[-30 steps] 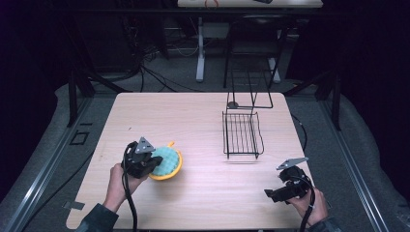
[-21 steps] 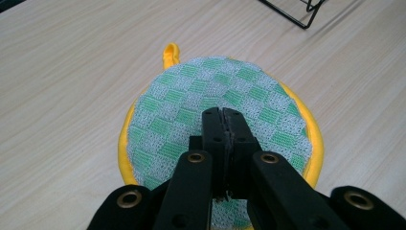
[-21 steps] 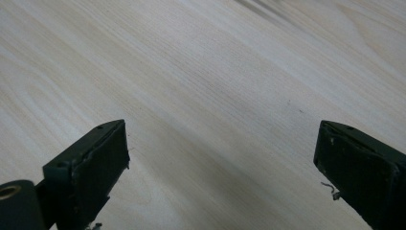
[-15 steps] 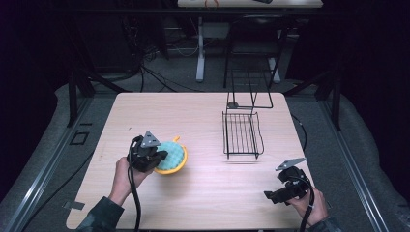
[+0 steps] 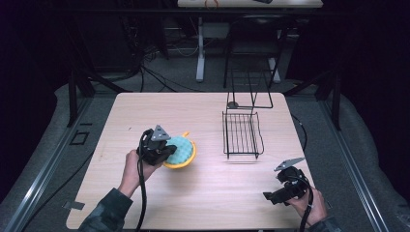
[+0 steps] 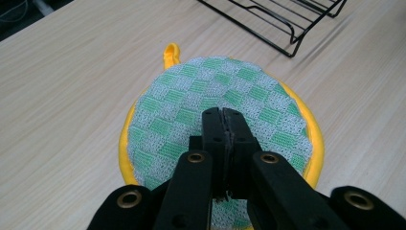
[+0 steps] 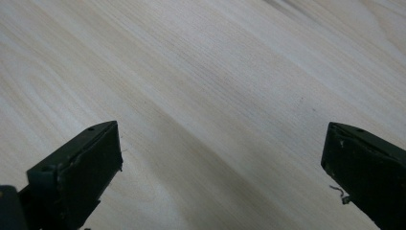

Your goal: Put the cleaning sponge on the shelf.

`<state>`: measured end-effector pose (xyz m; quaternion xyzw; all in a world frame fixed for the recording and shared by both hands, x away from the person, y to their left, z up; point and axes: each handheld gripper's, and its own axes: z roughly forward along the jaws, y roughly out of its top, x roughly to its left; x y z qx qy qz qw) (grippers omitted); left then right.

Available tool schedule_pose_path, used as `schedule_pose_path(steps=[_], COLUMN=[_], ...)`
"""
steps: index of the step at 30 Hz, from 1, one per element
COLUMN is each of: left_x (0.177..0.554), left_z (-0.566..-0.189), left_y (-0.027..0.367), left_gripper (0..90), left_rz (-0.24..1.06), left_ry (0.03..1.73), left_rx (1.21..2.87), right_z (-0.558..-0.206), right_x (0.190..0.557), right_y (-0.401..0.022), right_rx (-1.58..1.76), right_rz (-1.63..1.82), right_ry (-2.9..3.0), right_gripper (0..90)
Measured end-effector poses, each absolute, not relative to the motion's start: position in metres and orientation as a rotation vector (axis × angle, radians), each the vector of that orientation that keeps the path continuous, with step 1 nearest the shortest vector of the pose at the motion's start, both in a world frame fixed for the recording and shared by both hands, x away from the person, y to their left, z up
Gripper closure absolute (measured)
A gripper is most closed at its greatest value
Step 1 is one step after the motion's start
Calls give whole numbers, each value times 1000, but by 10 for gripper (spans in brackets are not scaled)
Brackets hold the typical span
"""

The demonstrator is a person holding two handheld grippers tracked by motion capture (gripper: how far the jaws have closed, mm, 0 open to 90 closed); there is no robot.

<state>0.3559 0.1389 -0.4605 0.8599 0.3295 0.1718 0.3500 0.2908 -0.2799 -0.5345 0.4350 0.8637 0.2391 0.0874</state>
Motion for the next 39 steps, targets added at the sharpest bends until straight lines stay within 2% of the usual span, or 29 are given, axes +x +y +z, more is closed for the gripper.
schedule_pose_path(steps=[39], left_x=[387], left_z=[-432], left_y=[80], left_gripper=[894], left_rz=[457], left_ry=[708], left_rx=[2186], right_z=[-535], right_x=[290], right_y=[-274], right_rx=[1274], right_rz=[702], right_ry=[2587], right_gripper=[0])
